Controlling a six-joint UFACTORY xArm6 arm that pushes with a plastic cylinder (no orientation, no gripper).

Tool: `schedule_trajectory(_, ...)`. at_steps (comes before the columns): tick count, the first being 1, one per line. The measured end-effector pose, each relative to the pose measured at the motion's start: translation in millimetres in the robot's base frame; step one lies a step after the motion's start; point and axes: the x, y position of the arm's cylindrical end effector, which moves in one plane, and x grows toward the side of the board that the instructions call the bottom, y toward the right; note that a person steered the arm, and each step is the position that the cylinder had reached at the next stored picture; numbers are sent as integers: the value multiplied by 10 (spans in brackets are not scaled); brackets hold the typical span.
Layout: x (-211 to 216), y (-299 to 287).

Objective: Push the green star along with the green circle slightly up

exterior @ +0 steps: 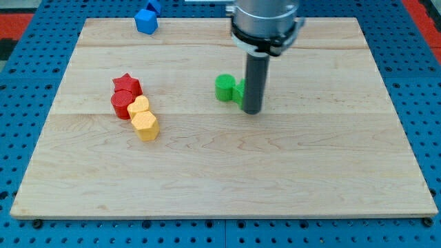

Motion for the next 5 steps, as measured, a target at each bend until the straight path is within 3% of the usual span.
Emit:
schedule_trajectory(2,-290,-591)
schedule_trajectory(3,-278,-562)
schedule_trajectory(5,111,53)
